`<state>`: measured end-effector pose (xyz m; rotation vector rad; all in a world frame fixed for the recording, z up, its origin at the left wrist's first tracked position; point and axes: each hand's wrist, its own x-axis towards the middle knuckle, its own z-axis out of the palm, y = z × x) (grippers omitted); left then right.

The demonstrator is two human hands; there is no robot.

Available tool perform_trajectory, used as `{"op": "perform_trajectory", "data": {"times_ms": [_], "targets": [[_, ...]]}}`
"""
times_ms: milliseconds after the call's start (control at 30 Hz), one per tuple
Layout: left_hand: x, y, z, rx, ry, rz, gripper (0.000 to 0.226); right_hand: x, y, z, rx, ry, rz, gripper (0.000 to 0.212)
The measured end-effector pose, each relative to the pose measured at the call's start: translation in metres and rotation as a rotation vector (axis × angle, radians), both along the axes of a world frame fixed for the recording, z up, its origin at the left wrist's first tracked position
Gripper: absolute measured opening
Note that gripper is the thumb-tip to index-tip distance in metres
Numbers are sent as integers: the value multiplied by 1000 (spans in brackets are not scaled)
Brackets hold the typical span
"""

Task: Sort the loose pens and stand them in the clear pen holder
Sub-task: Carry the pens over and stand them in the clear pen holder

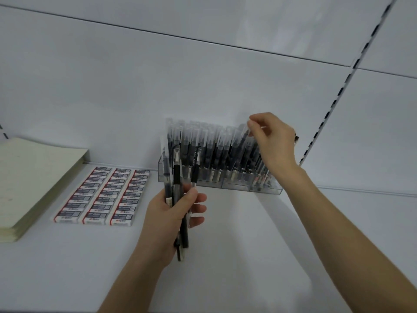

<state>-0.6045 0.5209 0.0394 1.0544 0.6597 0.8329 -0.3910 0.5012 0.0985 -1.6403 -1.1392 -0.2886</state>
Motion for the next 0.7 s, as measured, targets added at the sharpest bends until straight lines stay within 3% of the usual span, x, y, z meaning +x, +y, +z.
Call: {"op": "perform_trajectory", "data": {"times_ms": [133,333,467,600,700], "targets": [[0,-1,0,-10,3,8,9,0,4,-20,-123,-158,29,15],[1,1,-2,13,-7,-11,10,-2,1,-22,-87,-274,36,15],[3,0,-2,22,-15,-46,12,-21,-11,-14,-5,29,47,14],[9,-4,0,35,-22,-78,14,-45,-28,-12,-171,376,363,12],[16,-10,2,48,-25,-96,15,-49,-37,-16,-118,492,434,15]]}}
